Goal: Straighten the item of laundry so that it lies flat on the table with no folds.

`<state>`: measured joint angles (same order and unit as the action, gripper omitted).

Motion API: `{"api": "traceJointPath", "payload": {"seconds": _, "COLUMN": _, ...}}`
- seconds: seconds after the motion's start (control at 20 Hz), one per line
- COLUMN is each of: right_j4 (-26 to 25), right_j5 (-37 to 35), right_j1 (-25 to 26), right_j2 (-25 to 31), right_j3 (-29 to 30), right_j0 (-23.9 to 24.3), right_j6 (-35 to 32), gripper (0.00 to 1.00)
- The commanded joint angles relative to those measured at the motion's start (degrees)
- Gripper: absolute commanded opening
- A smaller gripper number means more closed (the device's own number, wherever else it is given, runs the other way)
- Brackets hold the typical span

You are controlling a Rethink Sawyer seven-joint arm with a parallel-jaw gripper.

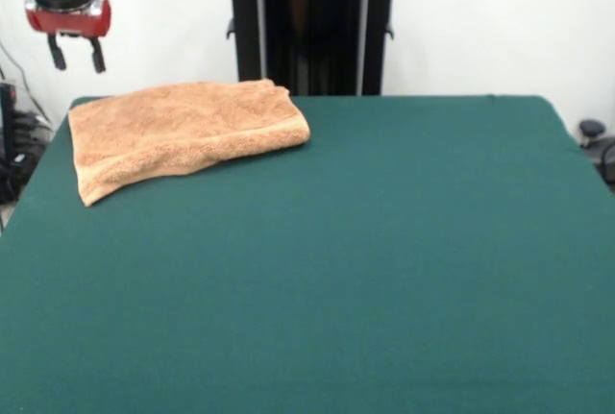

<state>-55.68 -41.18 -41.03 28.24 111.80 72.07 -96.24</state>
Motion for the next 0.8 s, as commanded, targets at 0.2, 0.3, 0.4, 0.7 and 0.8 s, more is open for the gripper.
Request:
{"api": "traceJointPath", "payload": {"seconds": 0.2, "right_j4": 2.84, "right_j5": 12.07, "right_j1": 0.87, "right_j2": -2.51, "right_j3": 5.66, "right_j0": -11.82, "right_j6": -14.29, "gripper": 1.00}}
{"api": "traceJointPath", "payload": {"seconds": 0.3, "right_j4": 3.53, "right_j5": 13.99, "right_j1": 1.60, "right_j2": -4.02, "right_j3": 5.33, "right_j0": -14.13, "right_j6": -16.54, "gripper": 1.00}}
{"api": "traceJointPath", "payload": {"seconds": 0.4, "right_j4": 4.25, "right_j5": 15.48, "right_j1": 2.30, "right_j2": -5.73, "right_j3": 4.61, "right_j0": -16.32, "right_j6": -17.95, "gripper": 1.00}}
{"api": "traceJointPath", "payload": {"seconds": 0.7, "right_j4": 7.73, "right_j5": 19.83, "right_j1": 4.79, "right_j2": -10.17, "right_j3": 2.58, "right_j0": -21.93, "right_j6": -18.71, "gripper": 1.00}}
{"api": "traceJointPath", "payload": {"seconds": 0.8, "right_j4": 8.71, "right_j5": 21.29, "right_j1": 5.67, "right_j2": -11.56, "right_j3": 2.13, "right_j0": -23.33, "right_j6": -18.97, "gripper": 1.00}}
